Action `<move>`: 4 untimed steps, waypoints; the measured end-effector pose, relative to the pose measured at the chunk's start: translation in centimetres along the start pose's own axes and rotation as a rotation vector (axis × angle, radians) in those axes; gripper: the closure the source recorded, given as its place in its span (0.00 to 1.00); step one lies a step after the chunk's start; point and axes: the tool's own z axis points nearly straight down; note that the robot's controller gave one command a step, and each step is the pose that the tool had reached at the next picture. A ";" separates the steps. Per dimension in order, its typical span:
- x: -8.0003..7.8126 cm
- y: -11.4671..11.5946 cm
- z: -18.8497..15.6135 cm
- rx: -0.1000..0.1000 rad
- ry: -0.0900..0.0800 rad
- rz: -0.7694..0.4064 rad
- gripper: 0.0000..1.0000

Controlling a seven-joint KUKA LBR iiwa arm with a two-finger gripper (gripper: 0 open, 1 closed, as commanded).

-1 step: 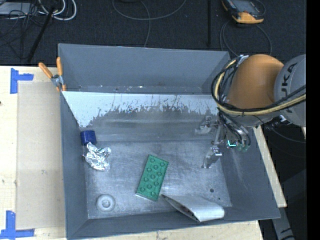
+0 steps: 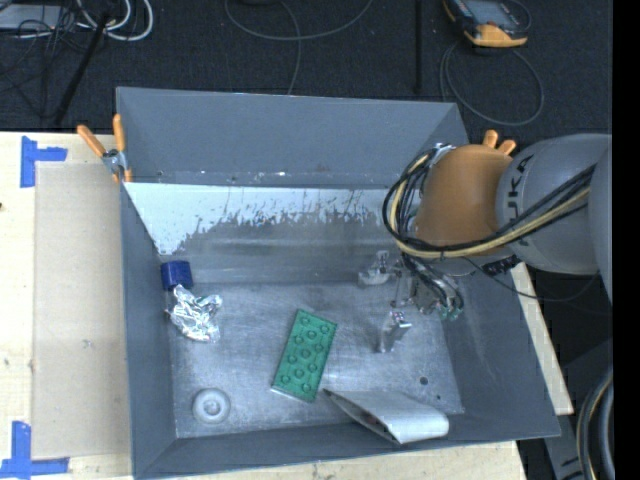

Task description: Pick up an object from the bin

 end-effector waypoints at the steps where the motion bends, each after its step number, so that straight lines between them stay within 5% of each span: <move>1: 1.4 2.9 -4.5 -0.002 0.001 -0.917 0.00; 2: 0.8 11.6 -0.3 0.006 -0.002 -1.038 0.00; 3: 0.4 12.1 -0.8 0.001 -0.028 -1.032 1.00; 4: 1.1 13.7 -13.5 0.000 -0.005 -1.064 1.00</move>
Offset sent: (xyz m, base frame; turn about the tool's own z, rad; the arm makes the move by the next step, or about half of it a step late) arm -0.0166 0.0262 0.0445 -0.9168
